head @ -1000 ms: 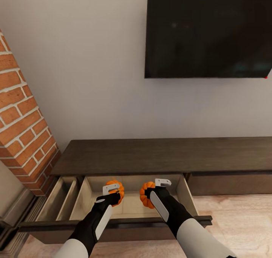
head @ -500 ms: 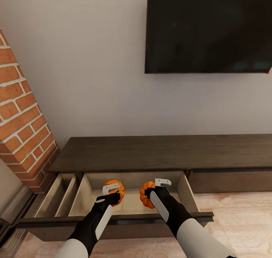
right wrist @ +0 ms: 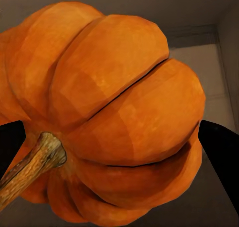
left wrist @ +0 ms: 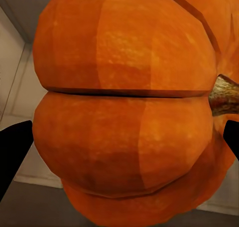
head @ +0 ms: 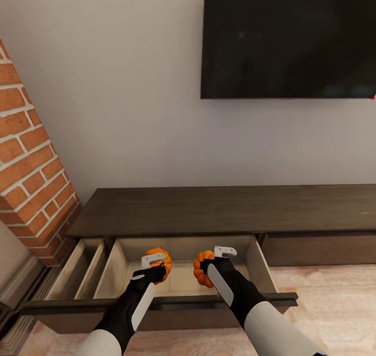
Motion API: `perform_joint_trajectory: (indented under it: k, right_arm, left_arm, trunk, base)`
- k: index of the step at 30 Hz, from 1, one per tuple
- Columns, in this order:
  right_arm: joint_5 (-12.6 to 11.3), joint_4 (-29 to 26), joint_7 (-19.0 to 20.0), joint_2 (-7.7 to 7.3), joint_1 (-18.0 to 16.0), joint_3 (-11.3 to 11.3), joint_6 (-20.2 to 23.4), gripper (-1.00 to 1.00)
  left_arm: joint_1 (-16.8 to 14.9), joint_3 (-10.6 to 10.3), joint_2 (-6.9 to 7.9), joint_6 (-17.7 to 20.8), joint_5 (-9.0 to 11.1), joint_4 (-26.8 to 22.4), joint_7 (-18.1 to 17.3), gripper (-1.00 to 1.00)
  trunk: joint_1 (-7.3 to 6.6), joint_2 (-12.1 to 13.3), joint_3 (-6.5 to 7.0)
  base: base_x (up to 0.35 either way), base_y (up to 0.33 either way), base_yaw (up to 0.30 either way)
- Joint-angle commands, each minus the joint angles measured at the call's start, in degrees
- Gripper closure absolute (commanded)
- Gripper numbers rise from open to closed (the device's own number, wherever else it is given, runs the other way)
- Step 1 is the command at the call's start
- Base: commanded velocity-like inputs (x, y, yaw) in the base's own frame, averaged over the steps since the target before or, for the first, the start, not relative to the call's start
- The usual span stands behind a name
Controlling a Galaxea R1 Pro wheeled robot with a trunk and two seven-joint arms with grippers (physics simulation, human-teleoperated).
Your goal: Place each of the two pumpkins and all three candles from the living room inside a cabinet in the living room (use any cabinet), then make sure every cabinet is closed, and position the cauldron so it is next to a table in the living room.
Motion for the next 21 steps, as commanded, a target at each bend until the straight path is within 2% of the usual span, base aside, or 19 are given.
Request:
perform_joint_trajectory:
  k: [1, 17, 21]
  right_arm:
    - [-0.36, -0.06, -0.46, 0.0, -0.04, 0.13, 0.16, 1.0]
    - [-0.36, -0.06, -0.46, 0.0, -0.04, 0.13, 0.14, 1.0]
    - [-0.36, -0.05, -0.46, 0.0, -0.04, 0.13, 0.14, 1.0]
  left_arm:
    - [-0.03, -0.31, 0.07, 0.22, 0.49, -0.1, 0.68, 1.0]
    - [-0.03, -0.28, -0.1, 0.11, 0.5, -0.57, 0.68, 1.0]
    - [-0.03, -0.21, -0.03, 0.21, 0.51, -0.62, 0.68, 1.0]
  trunk:
    - [0.01, -0.02, -0.05]
    - [0.01, -0.02, -0.05]
    - [0.89, -1.63, -0.77]
  base:
    - [0.165, 0.037, 0.0]
    - [0.025, 0.003, 0.0]
    - [0.0, 0.0, 0.0]
